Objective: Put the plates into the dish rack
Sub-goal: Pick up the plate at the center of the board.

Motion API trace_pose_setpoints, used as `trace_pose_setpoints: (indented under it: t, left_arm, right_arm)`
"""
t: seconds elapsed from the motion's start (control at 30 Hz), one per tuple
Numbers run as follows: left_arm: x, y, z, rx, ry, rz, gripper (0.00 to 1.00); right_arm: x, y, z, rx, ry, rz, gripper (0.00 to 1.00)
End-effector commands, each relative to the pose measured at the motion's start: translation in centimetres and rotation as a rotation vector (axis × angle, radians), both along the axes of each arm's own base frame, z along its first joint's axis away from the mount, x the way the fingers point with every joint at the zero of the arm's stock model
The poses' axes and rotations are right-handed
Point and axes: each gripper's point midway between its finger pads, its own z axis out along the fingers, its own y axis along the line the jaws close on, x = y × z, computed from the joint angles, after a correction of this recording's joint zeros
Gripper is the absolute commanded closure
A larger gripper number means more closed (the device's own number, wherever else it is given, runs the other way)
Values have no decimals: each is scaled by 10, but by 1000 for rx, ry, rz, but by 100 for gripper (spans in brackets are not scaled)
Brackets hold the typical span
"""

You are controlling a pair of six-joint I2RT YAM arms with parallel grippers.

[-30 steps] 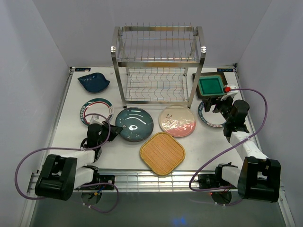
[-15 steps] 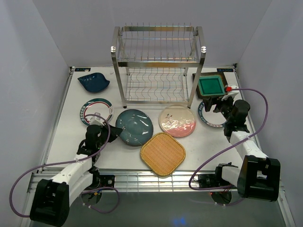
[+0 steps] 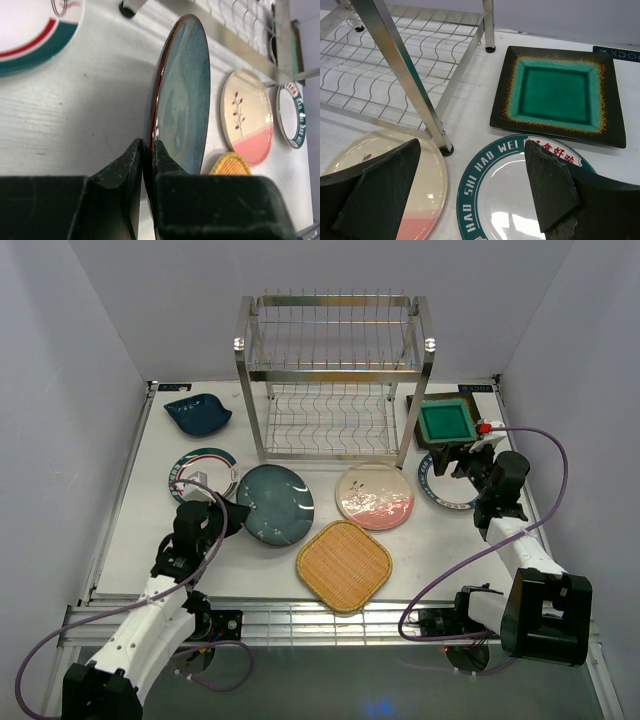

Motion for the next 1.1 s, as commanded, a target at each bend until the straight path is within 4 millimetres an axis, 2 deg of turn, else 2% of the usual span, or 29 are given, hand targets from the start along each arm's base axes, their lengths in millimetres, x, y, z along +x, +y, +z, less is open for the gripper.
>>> trace_pose_setpoints:
  t: [0.0, 0.03, 0.17, 0.27, 0.3, 0.33, 0.5, 0.53, 0.6, 0.63, 0.7, 0.73, 0.83, 0.87, 0.97, 1.0, 1.07]
  left_arm:
    - [16, 5, 107, -62, -302, 49, 100]
    - [13, 6, 108, -49, -299, 45, 100]
    - [7, 0, 143, -71, -375, 4, 100]
    - [9, -4, 152, -59, -366, -22, 100]
    - [8, -8, 164, -64, -381, -48, 100]
    - [10, -11, 165, -60, -373, -62, 100]
    - [3, -17, 198, -71, -433, -114, 100]
    - [1, -17, 210, -77, -453, -110, 100]
    - [0, -18, 219, -82, -453, -118, 100]
    - [-2, -21, 235, -91, -477, -136, 100]
    - [0, -25, 241, -89, -468, -161, 100]
    - [-2, -27, 254, -95, -486, -178, 100]
    - [2, -27, 264, -89, -489, -168, 100]
    - [0, -25, 281, -88, -520, -163, 100]
    - [4, -23, 295, -68, -523, -153, 100]
    - [0, -21, 314, -70, -552, -149, 100]
    - [1, -20, 330, -68, -569, -142, 100]
  right_arm:
    - [4, 0, 12, 0, -43, 11, 10]
    - [4, 0, 13, 0, -45, 10, 10]
    - [3, 0, 14, 3, -48, 14, 10]
    - [3, 0, 13, 4, -45, 14, 10]
    - [3, 0, 13, 4, -45, 16, 10]
    - [3, 1, 13, 5, -45, 17, 10]
    - [3, 1, 13, 5, -45, 19, 10]
    - [3, 1, 13, 7, -44, 20, 10]
    - [3, 1, 13, 8, -41, 20, 10]
    - [3, 1, 14, 7, -44, 20, 10]
    - [3, 0, 12, 7, -41, 17, 10]
    - [3, 0, 14, 7, -44, 17, 10]
    - [4, 0, 12, 9, -39, 14, 10]
    - [4, 0, 12, 7, -40, 15, 10]
    - [5, 0, 10, 11, -33, 17, 10]
    - [5, 0, 10, 13, -31, 16, 10]
    - [5, 0, 11, 13, -32, 18, 10]
